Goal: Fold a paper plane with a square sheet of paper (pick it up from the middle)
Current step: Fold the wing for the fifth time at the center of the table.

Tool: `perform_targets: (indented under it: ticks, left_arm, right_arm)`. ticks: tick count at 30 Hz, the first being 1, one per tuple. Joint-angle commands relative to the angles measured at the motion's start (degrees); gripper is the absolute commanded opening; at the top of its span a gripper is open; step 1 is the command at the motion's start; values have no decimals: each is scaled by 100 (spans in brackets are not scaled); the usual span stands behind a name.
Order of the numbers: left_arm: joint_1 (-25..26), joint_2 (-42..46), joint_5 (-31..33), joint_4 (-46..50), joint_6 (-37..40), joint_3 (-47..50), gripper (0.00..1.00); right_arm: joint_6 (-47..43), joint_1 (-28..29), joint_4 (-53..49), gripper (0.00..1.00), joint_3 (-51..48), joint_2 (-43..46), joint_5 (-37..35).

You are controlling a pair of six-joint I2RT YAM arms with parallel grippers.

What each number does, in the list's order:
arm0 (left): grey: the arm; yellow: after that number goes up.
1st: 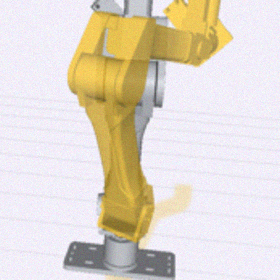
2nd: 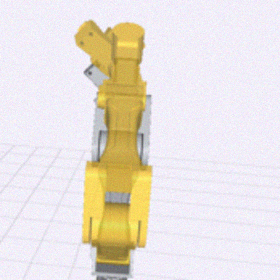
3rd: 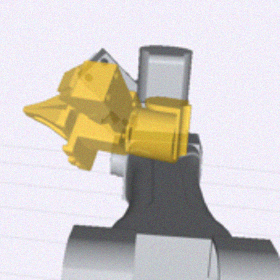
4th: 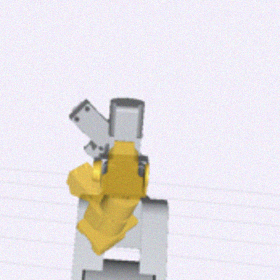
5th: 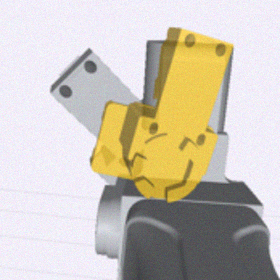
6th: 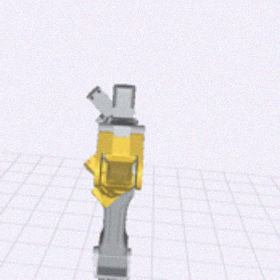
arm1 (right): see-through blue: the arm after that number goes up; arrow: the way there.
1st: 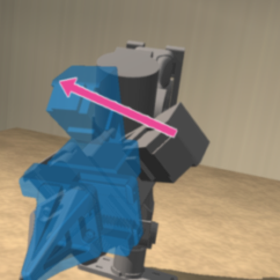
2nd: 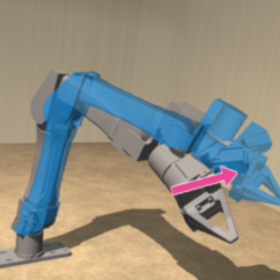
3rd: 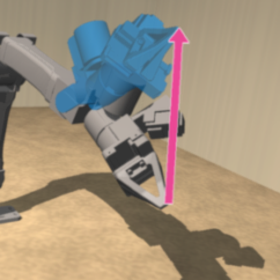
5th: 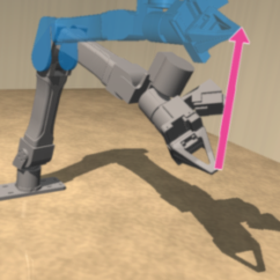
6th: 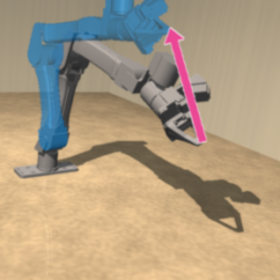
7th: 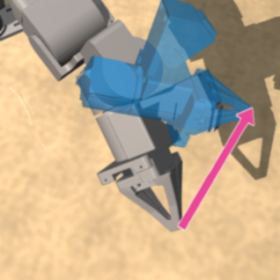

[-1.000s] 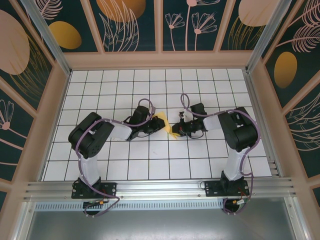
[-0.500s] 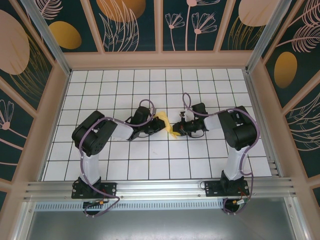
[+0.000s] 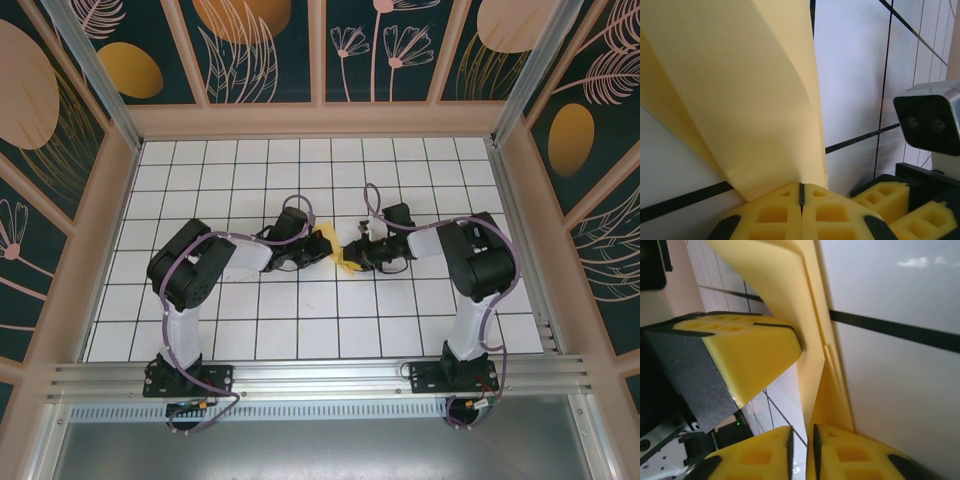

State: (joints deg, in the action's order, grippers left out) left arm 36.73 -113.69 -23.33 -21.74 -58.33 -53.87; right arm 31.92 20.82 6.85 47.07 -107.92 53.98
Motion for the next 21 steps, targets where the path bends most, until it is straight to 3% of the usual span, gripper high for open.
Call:
perform_targets:
  ticks: [1,14,21]
  left_arm:
    - [-8,-338,539,685,26,1,6]
    - [-8,-382,525,715,-14,-43,7]
    - [-4,-399,597,834,-30,-94,7]
  right_arm:
    - [-410,-2,-361,26,92,400,-435]
    - [-897,255,-994,27,207,483,-884]
    - [-894,269,-1021,12,153,308,-933]
